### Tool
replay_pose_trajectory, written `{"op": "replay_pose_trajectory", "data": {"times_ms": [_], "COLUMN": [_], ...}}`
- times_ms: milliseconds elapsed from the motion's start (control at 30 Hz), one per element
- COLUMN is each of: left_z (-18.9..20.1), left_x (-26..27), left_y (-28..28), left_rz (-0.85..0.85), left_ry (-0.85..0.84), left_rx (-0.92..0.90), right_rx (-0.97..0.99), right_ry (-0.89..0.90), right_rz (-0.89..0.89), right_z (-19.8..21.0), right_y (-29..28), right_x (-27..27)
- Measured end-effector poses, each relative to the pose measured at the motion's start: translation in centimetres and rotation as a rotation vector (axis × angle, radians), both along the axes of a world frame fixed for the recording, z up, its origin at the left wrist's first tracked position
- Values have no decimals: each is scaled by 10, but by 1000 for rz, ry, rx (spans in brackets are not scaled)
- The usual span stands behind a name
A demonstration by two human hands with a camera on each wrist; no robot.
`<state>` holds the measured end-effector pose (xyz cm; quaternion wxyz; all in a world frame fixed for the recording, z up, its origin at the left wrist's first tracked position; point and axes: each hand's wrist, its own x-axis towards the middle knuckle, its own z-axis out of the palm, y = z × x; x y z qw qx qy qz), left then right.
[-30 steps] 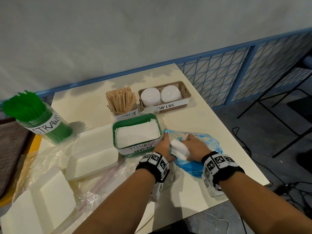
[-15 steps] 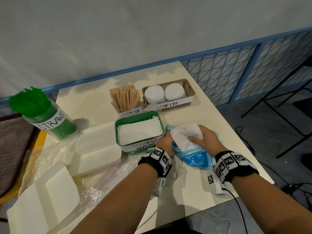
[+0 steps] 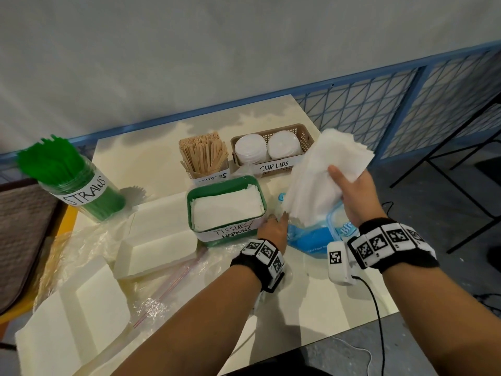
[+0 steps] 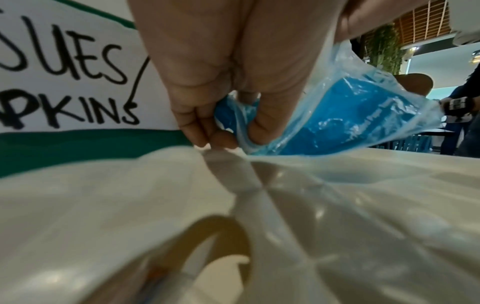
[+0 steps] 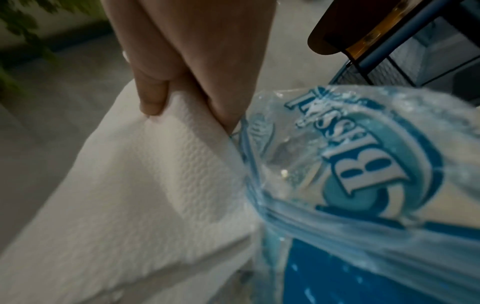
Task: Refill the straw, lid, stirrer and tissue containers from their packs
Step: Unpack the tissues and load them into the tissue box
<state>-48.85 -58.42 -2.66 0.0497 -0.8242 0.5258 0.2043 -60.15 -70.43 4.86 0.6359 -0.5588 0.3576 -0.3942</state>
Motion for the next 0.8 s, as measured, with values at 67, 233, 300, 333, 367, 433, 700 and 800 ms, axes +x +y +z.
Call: {"op": "replay_pose_trajectory", "data": {"times_ms": [67,233,300,333,367,433,700,800], "left_z": [5,15,19,21,22,19,53,85], "left_x": [-1,0,0,0,1,0,-3,6], "left_y": [-1,-4,-6,-8,-9,-8,6,21], "left_rz": [-9,0,16,24,23,33,-31,-42], "left_ry": [-51,-101,-97,-95,-95,-103,-11,60], "left_rx": [39,83,96,114,136,197,164,5], "right_rx": [24,116,134,149,171,216,-90,-260], "right_ry": [-89,-305,-322,-335,-357,-421,-250,-47], "right_rz": [-3,-11,-32,-45,-57,-86,26,83], "right_z": [15,41,45,46,48,53,70,74], "right_y": [3,8,8,7,6,3,11,22], "right_x": [6,16,19,20,20,20,31,44]}}
